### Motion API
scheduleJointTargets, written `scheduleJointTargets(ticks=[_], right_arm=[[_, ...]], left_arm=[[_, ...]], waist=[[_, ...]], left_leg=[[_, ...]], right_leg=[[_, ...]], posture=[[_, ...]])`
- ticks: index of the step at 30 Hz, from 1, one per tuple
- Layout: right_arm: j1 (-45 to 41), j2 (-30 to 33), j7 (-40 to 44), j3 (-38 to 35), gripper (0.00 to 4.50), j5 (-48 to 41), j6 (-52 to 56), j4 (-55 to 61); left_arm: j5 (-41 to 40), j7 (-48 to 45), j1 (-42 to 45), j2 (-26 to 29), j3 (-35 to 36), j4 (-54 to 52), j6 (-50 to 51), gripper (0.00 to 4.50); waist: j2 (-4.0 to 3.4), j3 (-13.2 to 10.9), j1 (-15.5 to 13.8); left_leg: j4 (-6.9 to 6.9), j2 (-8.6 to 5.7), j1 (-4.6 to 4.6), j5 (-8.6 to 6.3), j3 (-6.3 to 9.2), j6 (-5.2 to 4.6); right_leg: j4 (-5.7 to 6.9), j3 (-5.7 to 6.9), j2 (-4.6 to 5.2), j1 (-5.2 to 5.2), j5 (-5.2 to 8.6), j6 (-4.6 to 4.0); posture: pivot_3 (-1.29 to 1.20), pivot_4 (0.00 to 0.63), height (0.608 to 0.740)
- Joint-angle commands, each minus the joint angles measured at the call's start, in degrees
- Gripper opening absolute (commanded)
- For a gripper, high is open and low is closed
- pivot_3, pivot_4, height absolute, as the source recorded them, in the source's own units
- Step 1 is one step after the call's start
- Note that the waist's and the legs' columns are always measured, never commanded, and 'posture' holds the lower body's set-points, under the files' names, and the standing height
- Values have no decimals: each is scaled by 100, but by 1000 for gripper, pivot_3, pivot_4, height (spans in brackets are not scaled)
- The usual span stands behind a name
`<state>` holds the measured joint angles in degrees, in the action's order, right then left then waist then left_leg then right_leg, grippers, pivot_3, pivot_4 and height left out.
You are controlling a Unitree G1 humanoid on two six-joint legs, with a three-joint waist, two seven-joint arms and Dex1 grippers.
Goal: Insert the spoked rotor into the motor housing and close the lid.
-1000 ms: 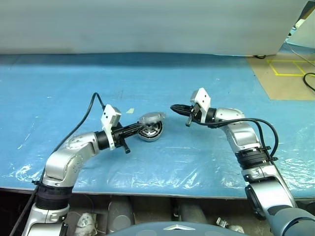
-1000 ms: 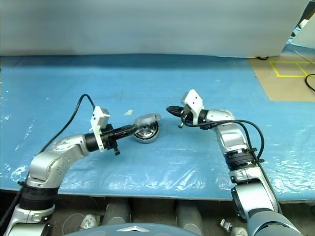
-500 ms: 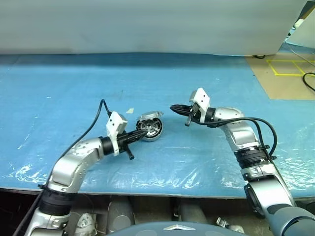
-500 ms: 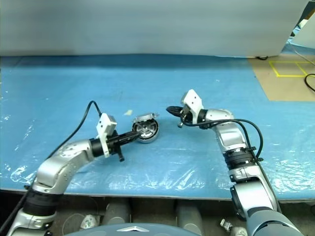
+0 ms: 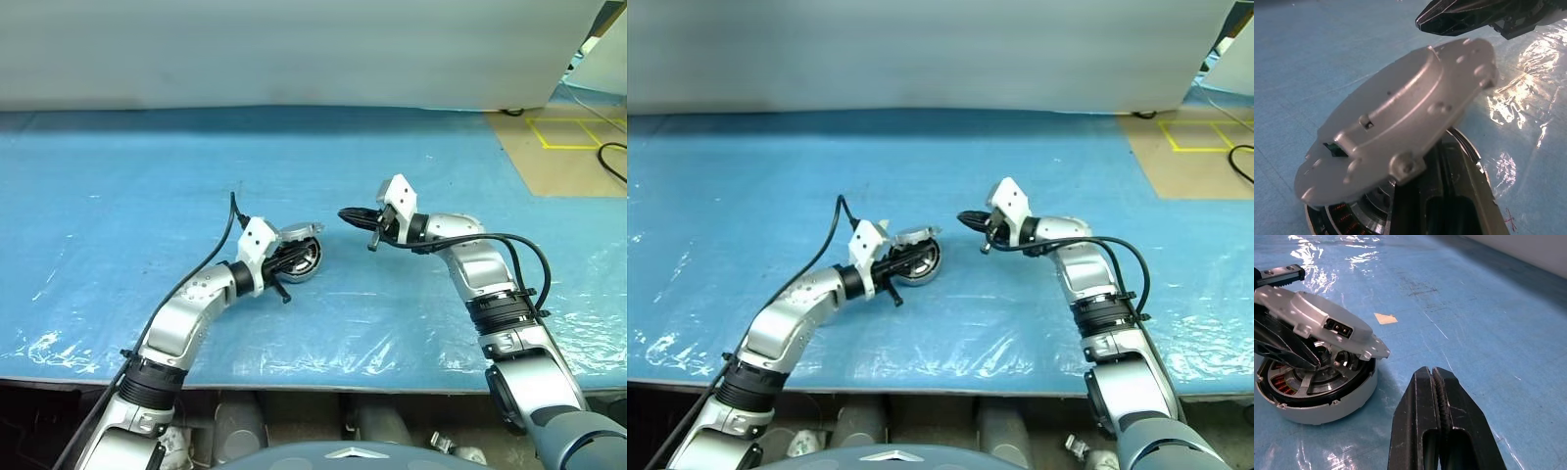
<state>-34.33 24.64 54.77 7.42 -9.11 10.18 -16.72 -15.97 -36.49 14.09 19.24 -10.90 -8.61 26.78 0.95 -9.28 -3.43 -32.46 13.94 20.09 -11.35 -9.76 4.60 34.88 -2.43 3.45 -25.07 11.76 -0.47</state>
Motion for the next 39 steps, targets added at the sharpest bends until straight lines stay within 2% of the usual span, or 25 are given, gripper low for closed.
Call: scheduleJointTargets(ticks=[1, 6, 14, 18, 24, 27, 31, 39], right_arm=[[-115, 2, -21, -83, 0, -52, -98, 178], [-147, -37, -15, -67, 0, -60, -102, 162], [-218, -130, -33, -101, 0, -72, -202, 24], [-267, -174, -40, -93, 0, -30, -330, -121], [-310, -182, -26, -81, 0, -12, -464, -244], [-313, -174, -45, -75, 0, 21, -550, -251], [-235, -118, -26, -55, 0, 27, -518, -126], [219, 207, 49, -115, 0, -70, -183, 573]], left_arm=[[74, 39, -155, 24, -106, 17, 223, 49], [-75, 56, -134, -65, 116, -86, 37, 49], [-1343, -527, -233, -155, 864, -890, -58, 49], [-2353, -887, -346, 349, 1349, -1404, 717, 49], [-3181, -919, 16, 872, 1937, -1427, 1226, 49], [-2253, -628, 647, 797, 1936, -529, 302, 49], [-1110, -776, 1391, 593, 1359, 883, -943, 49], [-480, -1922, 2189, -3, 583, 2694, -1969, 49]], waist=[[0, 0, -1], [-1, 1, -2], [0, 0, 6], [0, 0, 28], [0, -1, 58], [0, -1, 41], [0, -1, 69], [3, -2, 34]], left_leg=[[-1, 0, 1, 0, 0, 0], [-2, 0, 1, 0, 0, 0], [2, 1, 16, 0, 0, 0], [6, 1, 15, 0, -1, 0], [4, 0, 15, 0, -1, 1], [2, 0, 15, 0, -1, 1], [-3, -2, 13, 1, -1, 0], [6, -3, 25, 10, 3, -12]], right_leg=[[1, -1, 0, 0, 0, 0], [1, -1, 0, 0, 0, 0], [-3, 0, -1, -12, 0, 0], [-4, 1, -2, -14, 0, -1], [-3, 1, -1, -14, 1, -1], [0, 2, -1, -13, 0, -1], [-2, 0, 0, -7, 0, 0], [0, 8, 0, -13, -5, 6]], posture=[[0, 150, 740], [0, 150, 740], [0, 150, 740], [0, 150, 740], [0, 150, 740], [0, 150, 740], [0, 150, 740], [0, 150, 740]])
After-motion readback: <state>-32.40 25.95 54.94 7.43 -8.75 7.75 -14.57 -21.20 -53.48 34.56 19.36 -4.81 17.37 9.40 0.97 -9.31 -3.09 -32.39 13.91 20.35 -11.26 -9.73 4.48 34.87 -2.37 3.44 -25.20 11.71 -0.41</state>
